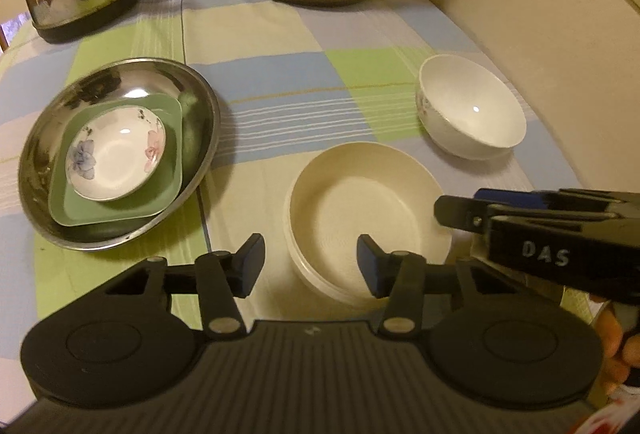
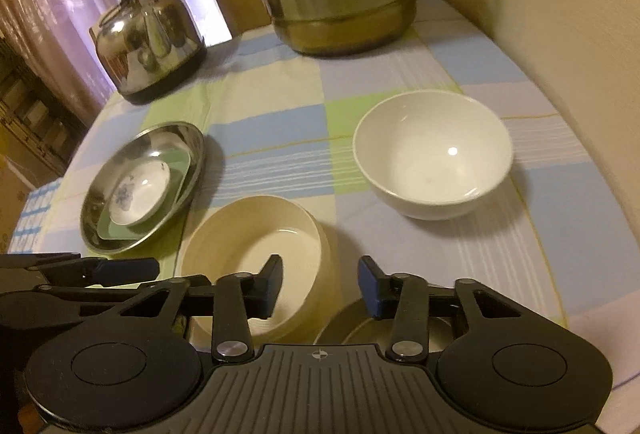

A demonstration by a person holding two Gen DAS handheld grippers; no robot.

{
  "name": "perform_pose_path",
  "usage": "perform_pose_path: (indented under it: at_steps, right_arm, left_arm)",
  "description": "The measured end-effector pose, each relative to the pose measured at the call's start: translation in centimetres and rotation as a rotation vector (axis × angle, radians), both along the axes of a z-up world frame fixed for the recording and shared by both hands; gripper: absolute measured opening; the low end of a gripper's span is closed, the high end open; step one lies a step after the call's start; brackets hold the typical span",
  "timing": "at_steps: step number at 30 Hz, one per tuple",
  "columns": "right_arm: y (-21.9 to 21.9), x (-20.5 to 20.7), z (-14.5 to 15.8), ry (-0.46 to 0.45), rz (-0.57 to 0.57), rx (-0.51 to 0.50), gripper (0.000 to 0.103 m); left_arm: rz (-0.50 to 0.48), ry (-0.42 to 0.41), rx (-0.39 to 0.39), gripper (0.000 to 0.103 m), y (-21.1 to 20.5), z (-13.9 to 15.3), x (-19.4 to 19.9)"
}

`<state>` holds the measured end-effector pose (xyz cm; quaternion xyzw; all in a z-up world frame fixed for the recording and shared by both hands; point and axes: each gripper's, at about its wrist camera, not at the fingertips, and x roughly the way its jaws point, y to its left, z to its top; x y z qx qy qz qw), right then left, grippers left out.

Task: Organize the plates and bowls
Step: 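Reach the left gripper to the cream bowl and grasp its rim, then lift the cream bowl and lower it into the white bowl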

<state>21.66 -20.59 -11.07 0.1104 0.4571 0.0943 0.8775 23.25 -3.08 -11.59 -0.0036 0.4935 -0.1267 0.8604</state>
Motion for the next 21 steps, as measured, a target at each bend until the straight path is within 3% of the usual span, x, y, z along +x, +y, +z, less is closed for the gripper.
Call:
perform_pose_path:
  at_steps: [9, 13, 21]
  right_arm:
    - [1.3, 1.2, -1.5, 0.061, 0.008, -0.037, 0.030]
    - [1.5, 1.3, -1.8, 0.083, -0.002, -0.045, 0.020]
    - [1.5, 1.1, -1.5, 0.062, -0.019, -0.068, 0.014]
  left_arm:
    - [-0.020, 0.044, -0.013, 0.030, 0.2, -1.1, 1.3]
    - [-0.033, 0.043, 0.006, 0.021, 0.1, -1.3, 1.6]
    - [-0.061, 0.017, 0.013, 0.016, 0.2, -0.9, 1.6]
